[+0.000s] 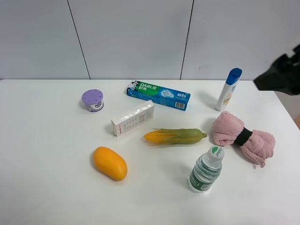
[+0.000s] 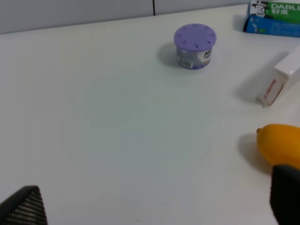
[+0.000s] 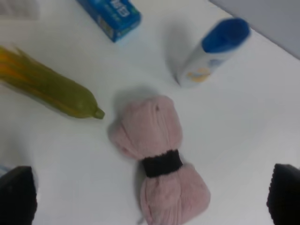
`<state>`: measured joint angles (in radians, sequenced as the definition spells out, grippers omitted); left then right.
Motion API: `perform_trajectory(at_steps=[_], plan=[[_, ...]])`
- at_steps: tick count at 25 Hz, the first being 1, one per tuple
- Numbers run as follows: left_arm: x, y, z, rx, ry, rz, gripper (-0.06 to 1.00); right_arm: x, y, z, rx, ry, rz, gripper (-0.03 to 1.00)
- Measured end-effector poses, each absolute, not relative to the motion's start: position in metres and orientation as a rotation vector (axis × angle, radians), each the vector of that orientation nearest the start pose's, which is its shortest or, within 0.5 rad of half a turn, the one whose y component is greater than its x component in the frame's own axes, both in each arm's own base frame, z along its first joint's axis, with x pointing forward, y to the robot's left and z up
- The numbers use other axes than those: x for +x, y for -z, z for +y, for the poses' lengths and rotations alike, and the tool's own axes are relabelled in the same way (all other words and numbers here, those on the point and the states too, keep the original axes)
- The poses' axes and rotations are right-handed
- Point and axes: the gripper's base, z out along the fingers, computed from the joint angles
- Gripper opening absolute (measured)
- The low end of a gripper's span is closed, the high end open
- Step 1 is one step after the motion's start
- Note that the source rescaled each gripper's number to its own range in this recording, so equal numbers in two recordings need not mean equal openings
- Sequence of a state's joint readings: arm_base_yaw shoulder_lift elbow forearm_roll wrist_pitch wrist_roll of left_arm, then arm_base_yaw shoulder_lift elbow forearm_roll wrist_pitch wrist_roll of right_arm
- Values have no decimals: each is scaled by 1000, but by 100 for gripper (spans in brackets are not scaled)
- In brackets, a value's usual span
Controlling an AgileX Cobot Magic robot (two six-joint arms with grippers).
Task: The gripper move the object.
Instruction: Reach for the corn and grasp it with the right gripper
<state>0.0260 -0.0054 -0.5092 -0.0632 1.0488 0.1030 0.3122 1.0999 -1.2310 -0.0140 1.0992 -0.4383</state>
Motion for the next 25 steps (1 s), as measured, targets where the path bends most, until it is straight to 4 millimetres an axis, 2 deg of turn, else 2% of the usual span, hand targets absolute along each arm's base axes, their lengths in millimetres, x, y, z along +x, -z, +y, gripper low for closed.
perform_trajectory(at_steps=[7,14,19,25], plan=[[-6,-281,-5,81,-7,2015,100,275,-372,119,-1208,75,2298,100],[-6,-281,-5,81,-7,2015,100,340,-321,164,-1493,96,2365,100],[-6,-281,-5,81,-7,2015,100,359,-281,188,-1684,88,2340,100],[-6,-281,-5,81,-7,2015,100,363,-255,207,-1828,33,2261,100]])
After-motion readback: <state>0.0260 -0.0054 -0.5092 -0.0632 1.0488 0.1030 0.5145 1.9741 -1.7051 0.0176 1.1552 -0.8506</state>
